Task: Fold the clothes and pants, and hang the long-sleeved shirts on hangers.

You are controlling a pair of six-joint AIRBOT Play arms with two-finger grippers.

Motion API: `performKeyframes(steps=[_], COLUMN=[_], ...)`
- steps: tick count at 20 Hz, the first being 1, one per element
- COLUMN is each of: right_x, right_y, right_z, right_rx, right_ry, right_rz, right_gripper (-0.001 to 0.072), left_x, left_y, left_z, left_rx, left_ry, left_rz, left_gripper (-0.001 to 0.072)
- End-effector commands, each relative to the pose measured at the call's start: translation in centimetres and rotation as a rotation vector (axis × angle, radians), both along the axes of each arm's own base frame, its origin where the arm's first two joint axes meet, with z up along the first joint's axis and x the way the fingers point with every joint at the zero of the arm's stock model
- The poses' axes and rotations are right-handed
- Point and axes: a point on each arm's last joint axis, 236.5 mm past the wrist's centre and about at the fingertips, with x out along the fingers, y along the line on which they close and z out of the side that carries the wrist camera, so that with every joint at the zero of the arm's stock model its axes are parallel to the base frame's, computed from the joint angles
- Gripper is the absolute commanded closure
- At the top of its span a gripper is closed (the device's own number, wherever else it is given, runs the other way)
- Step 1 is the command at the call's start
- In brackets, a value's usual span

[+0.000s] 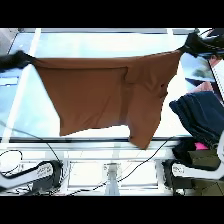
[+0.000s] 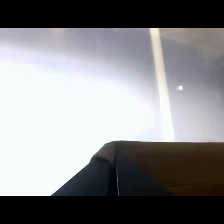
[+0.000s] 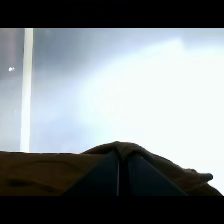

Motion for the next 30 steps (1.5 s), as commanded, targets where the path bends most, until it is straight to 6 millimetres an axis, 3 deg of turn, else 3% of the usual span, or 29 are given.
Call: performKeyframes(steps=[1,4,6,8,12,15,17,21,23,26,30], right_x=[4.8,6.7,7.7,9.0,10.4,14.0,14.8,14.2,13.9,12.3,9.2], right_y=[-0.7,-1.3,-1.7,-2.1,-1.3,-2.6,-3.1,-1.7,-1.8,-2.8,-4.2], right_z=[-5.9,-10.2,-12.6,-13.6,-14.0,-10.4,-9.6,-13.5,-14.3,-15.8,-17.6], right_rx=[0.05,0.059,0.062,0.039,-0.034,-0.002,-0.018,-0.046,-0.025,-0.045,-0.048], right_ry=[0.03,0.071,0.086,0.052,-0.033,-0.243,-0.298,-0.278,-0.308,-0.291,-0.227], right_rz=[-0.045,-0.07,-0.085,-0.082,-0.022,-0.146,-0.173,-0.171,-0.23,-0.261,-0.286], right_gripper=[0.0698,0.0698,0.0699,0.0699,0.0699,0.07,0.07,0.07,0.07,0.07,0.07], left_x=[4.6,6.3,7.4,8.7,9.3,10.2,10.1,10.0,10.2,10.1,7.6], left_y=[-0.7,0.3,1.4,2.2,2.1,3.8,3.3,-2.7,-4.3,-3.2,-1.2], left_z=[-9.7,-12.1,-11.3,-9.5,-8.6,-6.8,-6.4,-6.9,-6.7,-7.3,-12.1], left_rx=[0.05,0.054,0.065,0.038,0.038,0.066,0.065,0.157,0.235,0.263,0.22], left_ry=[0.084,0.082,0.03,-0.039,-0.075,-0.15,-0.154,-0.169,-0.199,-0.178,-0.044], left_rz=[0.019,0.079,0.133,0.203,0.225,0.295,0.285,0.105,0.067,0.111,0.174], left_gripper=[0.0692,0.0692,0.0692,0.0692,0.0692,0.0693,0.0693,0.0694,0.0695,0.0695,0.0695])
